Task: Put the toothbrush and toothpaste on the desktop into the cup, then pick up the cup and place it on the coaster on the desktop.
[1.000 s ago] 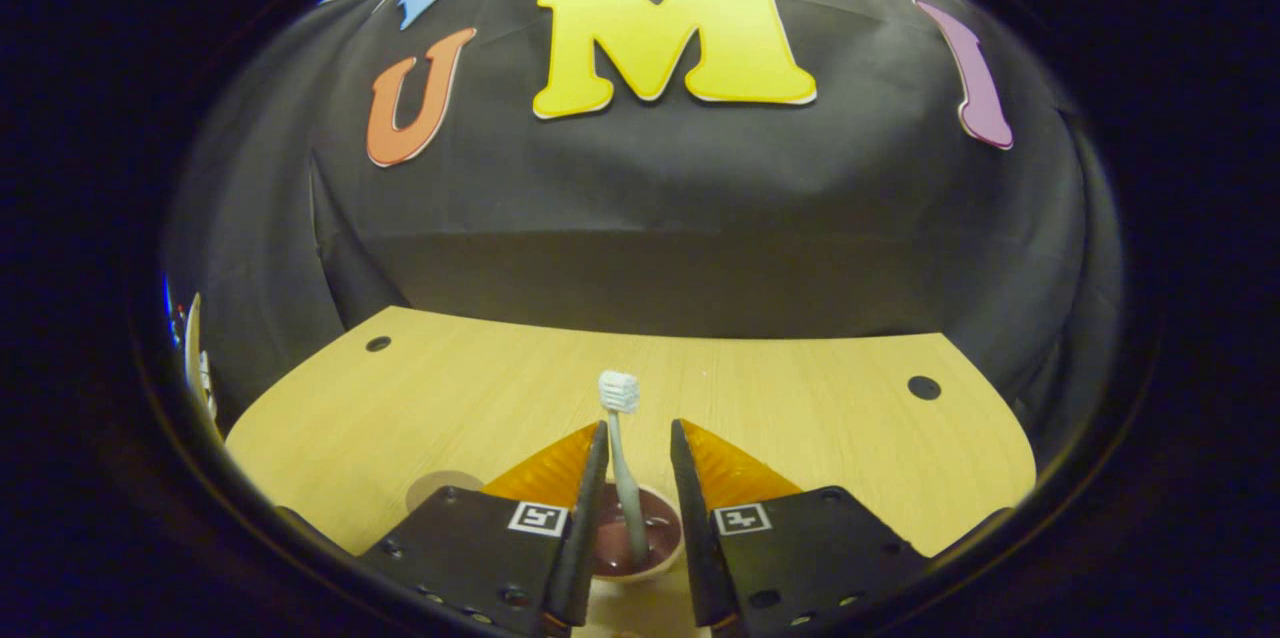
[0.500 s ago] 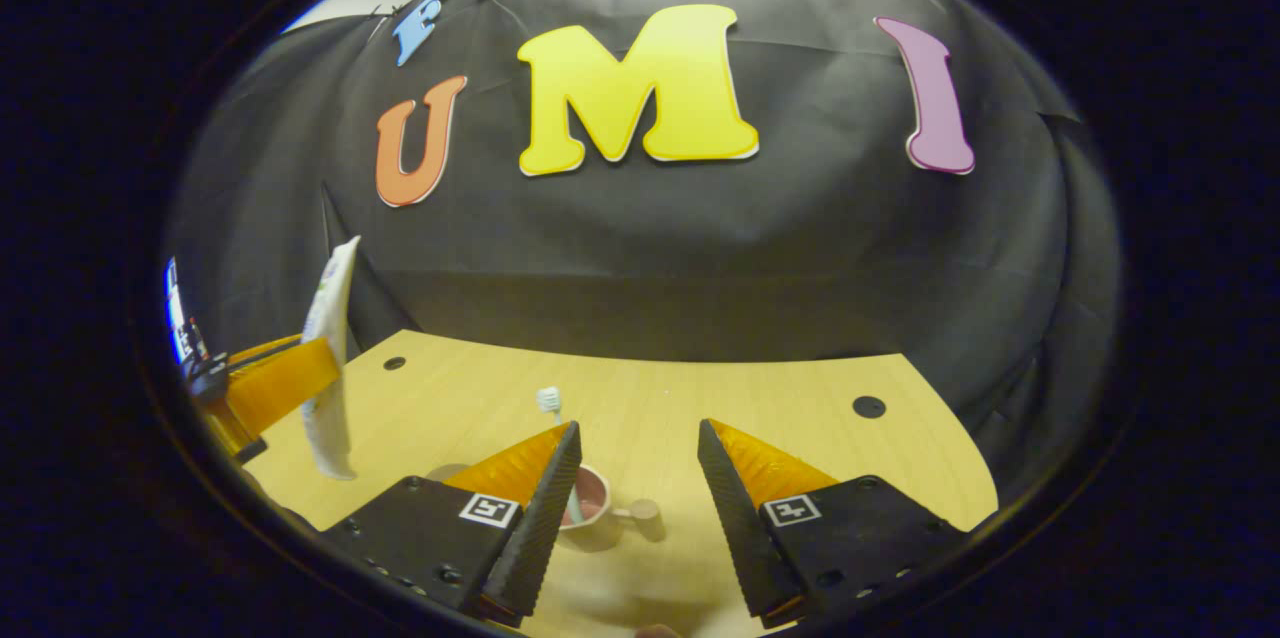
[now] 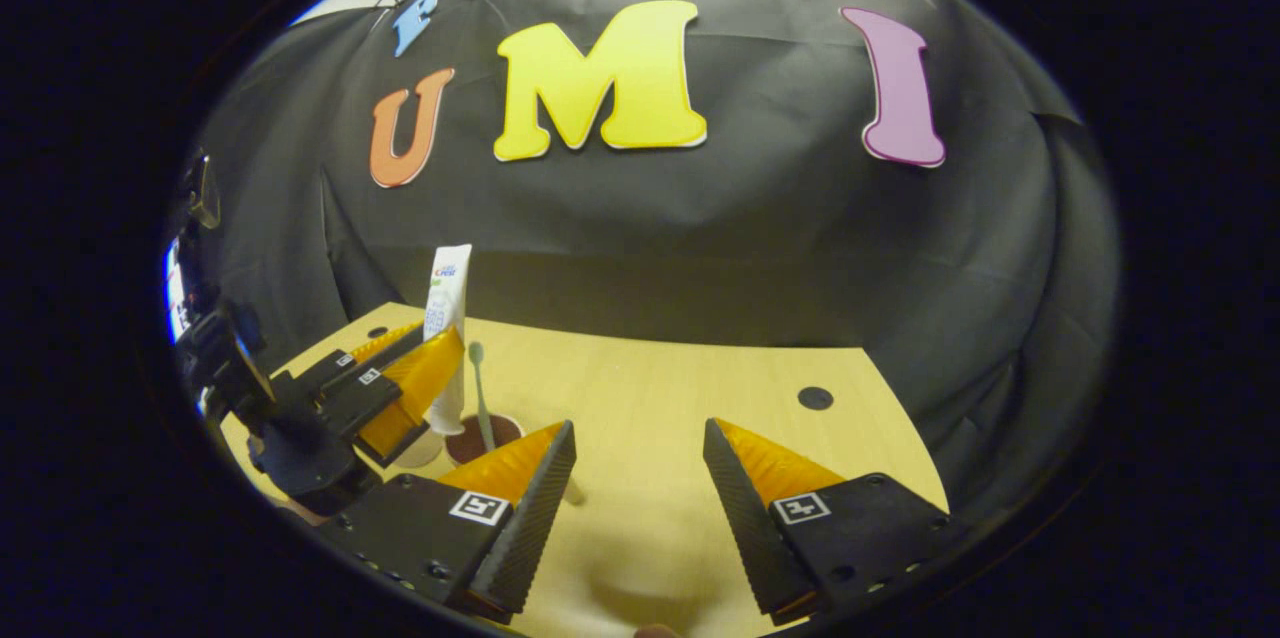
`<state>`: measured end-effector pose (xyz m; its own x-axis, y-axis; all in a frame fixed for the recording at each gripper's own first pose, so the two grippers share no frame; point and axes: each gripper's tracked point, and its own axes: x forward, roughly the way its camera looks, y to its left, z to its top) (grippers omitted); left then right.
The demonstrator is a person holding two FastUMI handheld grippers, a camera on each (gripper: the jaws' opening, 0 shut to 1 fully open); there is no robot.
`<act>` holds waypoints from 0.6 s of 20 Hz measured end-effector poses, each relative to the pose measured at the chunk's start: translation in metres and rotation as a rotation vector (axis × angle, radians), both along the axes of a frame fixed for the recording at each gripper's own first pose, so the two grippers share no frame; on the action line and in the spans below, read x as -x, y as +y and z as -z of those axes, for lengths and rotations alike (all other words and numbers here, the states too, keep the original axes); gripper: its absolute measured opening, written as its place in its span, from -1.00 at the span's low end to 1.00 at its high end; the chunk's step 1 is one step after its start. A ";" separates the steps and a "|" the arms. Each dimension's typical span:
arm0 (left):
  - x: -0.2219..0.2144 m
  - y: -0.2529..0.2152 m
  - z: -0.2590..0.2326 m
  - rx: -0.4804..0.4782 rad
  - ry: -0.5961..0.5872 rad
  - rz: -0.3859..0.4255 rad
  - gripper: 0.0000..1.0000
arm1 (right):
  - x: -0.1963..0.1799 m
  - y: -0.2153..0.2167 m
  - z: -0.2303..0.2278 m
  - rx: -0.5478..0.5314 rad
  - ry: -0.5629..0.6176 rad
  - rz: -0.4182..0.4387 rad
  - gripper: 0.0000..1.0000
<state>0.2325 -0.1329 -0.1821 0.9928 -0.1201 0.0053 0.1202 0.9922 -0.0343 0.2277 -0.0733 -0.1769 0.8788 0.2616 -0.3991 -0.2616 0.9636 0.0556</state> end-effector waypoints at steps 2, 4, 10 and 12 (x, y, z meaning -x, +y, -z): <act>-0.002 -0.003 0.007 -0.008 -0.007 -0.006 -0.28 | 0.002 -0.008 0.008 -0.001 0.020 0.010 0.61; -0.001 -0.006 0.014 -0.019 -0.008 -0.004 -0.29 | 0.006 -0.014 0.016 -0.002 0.044 0.021 0.60; 0.017 -0.009 0.041 -0.028 0.059 0.003 -0.25 | 0.011 -0.010 0.013 0.002 0.045 0.019 0.62; 0.025 -0.008 0.047 -0.030 0.087 0.001 -0.22 | 0.012 -0.004 0.010 0.004 0.046 0.006 0.75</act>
<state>0.2079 -0.1407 -0.2295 0.9892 -0.1199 -0.0848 0.1190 0.9928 -0.0153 0.2155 -0.0775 -0.1868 0.8612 0.2548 -0.4399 -0.2533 0.9653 0.0634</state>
